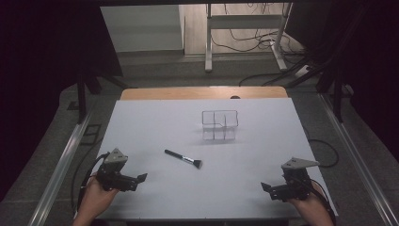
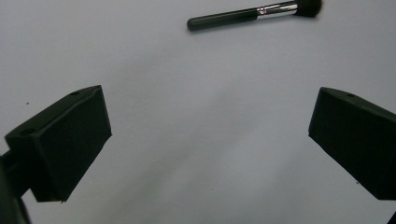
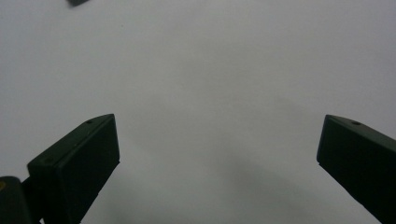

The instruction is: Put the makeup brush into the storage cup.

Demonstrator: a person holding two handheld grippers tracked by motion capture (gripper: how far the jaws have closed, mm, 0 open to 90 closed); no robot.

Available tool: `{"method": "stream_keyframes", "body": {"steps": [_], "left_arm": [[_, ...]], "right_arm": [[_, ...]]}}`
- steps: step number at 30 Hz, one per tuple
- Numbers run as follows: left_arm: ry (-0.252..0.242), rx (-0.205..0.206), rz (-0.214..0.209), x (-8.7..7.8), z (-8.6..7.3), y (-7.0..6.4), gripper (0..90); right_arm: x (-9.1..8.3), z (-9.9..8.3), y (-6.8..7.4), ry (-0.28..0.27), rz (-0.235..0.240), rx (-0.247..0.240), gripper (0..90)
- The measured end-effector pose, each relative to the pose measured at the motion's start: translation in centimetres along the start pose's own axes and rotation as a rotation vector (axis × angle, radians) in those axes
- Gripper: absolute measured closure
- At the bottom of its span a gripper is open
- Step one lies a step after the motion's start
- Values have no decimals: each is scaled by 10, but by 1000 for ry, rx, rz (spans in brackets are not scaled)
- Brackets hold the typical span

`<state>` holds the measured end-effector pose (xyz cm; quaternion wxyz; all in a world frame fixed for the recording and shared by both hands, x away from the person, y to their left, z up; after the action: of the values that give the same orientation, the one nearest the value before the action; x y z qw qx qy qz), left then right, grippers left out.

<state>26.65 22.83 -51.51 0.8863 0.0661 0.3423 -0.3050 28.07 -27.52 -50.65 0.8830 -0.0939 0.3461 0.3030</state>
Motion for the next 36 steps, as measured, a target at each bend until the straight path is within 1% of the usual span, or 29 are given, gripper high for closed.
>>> {"method": "stream_keyframes", "body": {"steps": [4,13,15,18,28,33,36], "left_arm": [[-2,14,-6,4,3,0,0],[-1,29,-26,8,8,-2,0],[0,38,-35,10,11,-2,0],[3,39,-42,14,15,-3,0],[27,59,-45,21,24,-3,0],[39,77,-47,28,31,-5,0],[58,93,-47,33,33,-6,0]], "right_arm": [[0,0,0,5,1,5,0],[0,0,0,3,-1,2,0],[0,0,0,2,-1,0,0],[0,0,1,2,-3,-2,0],[0,1,2,9,-4,-6,0],[0,0,2,19,-5,-11,0],[0,0,2,20,-6,-11,0]]}}
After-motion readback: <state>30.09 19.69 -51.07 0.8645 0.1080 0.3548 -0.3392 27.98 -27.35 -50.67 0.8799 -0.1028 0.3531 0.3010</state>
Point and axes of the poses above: each handheld gripper's, and its own axes: x roughly forward along the jaws, z roughly out of its top, y roughly to its left, the point moved 4 cm from there along x, roughly forward along the jaws, and after that the axes turned 7 degrees about -y, right-handed, at the moved point
